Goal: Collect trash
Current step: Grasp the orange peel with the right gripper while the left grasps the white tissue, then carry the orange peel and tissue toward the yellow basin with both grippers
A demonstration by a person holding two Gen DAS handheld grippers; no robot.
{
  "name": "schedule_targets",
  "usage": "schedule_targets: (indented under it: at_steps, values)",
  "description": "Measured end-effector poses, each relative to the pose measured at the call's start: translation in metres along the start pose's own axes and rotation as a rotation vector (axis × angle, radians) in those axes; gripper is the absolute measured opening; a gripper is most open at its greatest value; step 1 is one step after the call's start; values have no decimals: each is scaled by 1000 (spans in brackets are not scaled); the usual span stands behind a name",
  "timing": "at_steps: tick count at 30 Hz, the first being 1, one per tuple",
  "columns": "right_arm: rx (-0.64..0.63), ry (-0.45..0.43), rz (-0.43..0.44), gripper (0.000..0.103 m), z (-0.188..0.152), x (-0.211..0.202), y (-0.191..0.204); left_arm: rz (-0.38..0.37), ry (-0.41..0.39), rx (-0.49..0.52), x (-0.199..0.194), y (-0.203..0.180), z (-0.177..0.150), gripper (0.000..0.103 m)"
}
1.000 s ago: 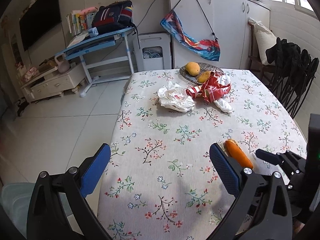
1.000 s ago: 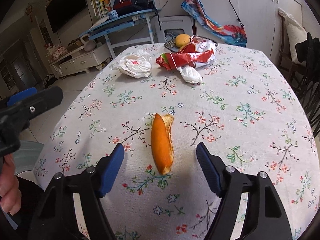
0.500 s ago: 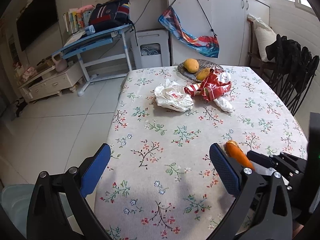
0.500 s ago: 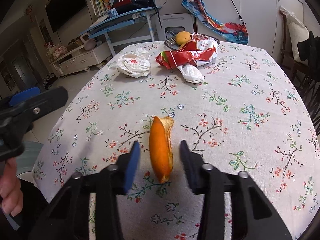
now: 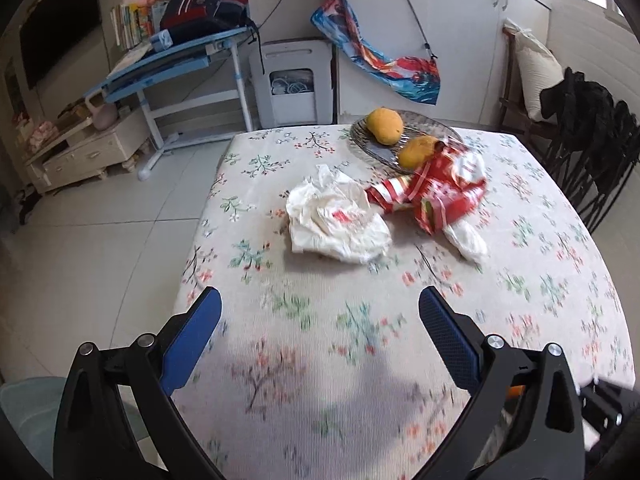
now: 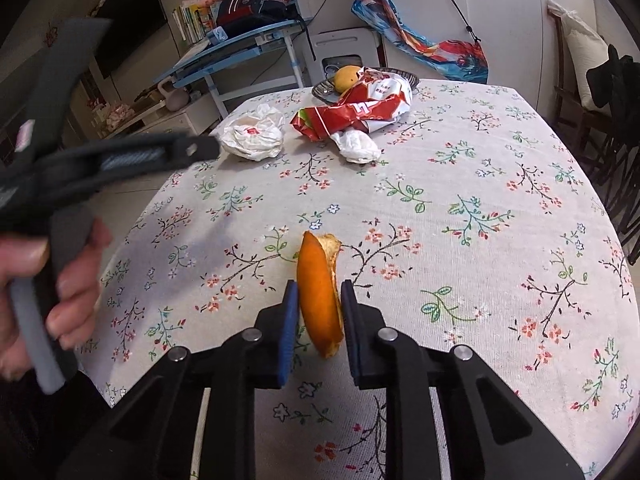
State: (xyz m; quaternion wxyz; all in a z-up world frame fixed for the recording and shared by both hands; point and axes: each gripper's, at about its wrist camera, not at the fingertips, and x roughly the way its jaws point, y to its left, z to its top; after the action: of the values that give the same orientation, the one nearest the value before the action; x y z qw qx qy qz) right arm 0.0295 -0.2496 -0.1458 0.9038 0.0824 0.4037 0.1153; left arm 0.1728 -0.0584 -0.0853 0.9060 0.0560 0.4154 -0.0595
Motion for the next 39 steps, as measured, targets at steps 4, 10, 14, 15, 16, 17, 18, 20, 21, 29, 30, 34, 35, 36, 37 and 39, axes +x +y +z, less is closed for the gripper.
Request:
schedule_targets:
  at_steps: [4,10,14,15,16,17,18,20,21,29,30,34,35,36,37,39]
  values:
    - [9,4,8,22,1,2,-2,-5,23,-19,22,3,16,96]
    - [19,5,16,24,3,5,-4,-14,49,-16,50,-2,34,96]
    - [19,7,22,31,2,7,-3,-15,58,-7,60,-7,40,96]
    - [18,6,23,33,3,7,-2,-13,57,-4,62,-8,41,95]
    - [17,6,23,34,3,7,-1,-11,57,-3,64,-9,43,95]
    - [17,6,24,34,3,7,-1,-10,58,-2,66,-9,44,95]
    - [17,5,25,34,2,7,-1,-11,59,-2,67,-9,45,95]
    - [18,5,28,34,2,7,-1,-11,61,-4,71,-9,46,88]
    - [16,6,30,34,2,8,-1,-16,68,-6,73,-9,46,84]
    - [-11,13,55,20,0,8,5,-64,72,0,75,-7,46,43]
    - [-12,14,60,20,0,7,6,-68,68,8,72,-8,46,41]
    - [0,10,75,19,-1,5,5,-75,61,45,56,-9,36,36]
    - [3,9,77,19,-1,4,5,-73,60,59,52,-9,32,36]
    - [8,8,79,19,-2,3,5,-69,61,76,47,-10,28,36]
    - [11,6,81,19,-2,1,4,-67,61,92,42,-11,23,35]
    - [16,5,83,19,-2,1,4,-66,64,122,31,-14,14,35]
